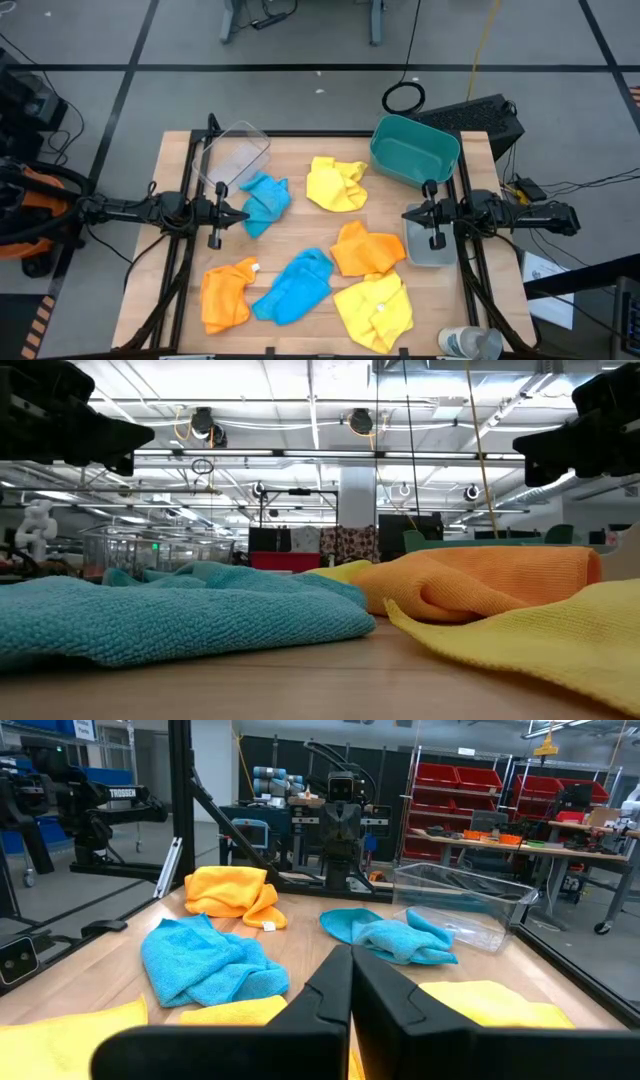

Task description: Sort microfiber towel by color & place in baskets

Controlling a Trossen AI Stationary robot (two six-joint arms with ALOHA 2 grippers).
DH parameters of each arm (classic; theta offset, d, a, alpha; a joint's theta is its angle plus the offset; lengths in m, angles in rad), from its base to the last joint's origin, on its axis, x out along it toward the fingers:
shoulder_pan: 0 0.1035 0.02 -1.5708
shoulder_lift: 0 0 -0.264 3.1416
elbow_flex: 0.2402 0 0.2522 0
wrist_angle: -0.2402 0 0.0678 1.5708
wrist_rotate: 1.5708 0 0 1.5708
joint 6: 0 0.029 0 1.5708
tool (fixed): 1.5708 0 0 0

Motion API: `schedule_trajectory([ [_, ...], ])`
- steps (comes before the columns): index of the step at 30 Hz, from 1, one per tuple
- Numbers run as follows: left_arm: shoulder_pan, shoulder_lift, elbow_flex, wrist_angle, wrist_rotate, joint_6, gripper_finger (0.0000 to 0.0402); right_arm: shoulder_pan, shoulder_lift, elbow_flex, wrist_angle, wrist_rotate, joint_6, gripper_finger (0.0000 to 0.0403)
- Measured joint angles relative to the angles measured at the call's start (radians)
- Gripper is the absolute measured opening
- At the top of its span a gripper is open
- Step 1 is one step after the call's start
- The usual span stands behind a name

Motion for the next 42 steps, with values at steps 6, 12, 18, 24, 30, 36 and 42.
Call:
schedule_trajectory([
  [6,0.000,0.000,0.000,0.000,0.000,0.000,0.0008,0.000,0.000,0.000,0.000,0.000,0.000,0.0000],
  [12,0.000,0.000,0.000,0.000,0.000,0.000,0.0008,0.000,0.000,0.000,0.000,0.000,0.000,0.0000],
  [18,0.000,0.000,0.000,0.000,0.000,0.000,0.0008,0.000,0.000,0.000,0.000,0.000,0.000,0.0000],
  [24,0.000,0.000,0.000,0.000,0.000,0.000,0.0008,0.000,0.000,0.000,0.000,0.000,0.000,0.0000],
  [30,0.000,0.000,0.000,0.000,0.000,0.000,0.0008,0.000,0.000,0.000,0.000,0.000,0.000,0.0000],
  [36,0.000,0.000,0.000,0.000,0.000,0.000,0.0008,0.000,0.000,0.000,0.001,0.003,-0.002,0.0000],
  [42,0.000,0.000,0.000,0.000,0.000,0.000,0.0008,0.000,0.000,0.000,-0.007,0.030,0.000,0.0000],
])
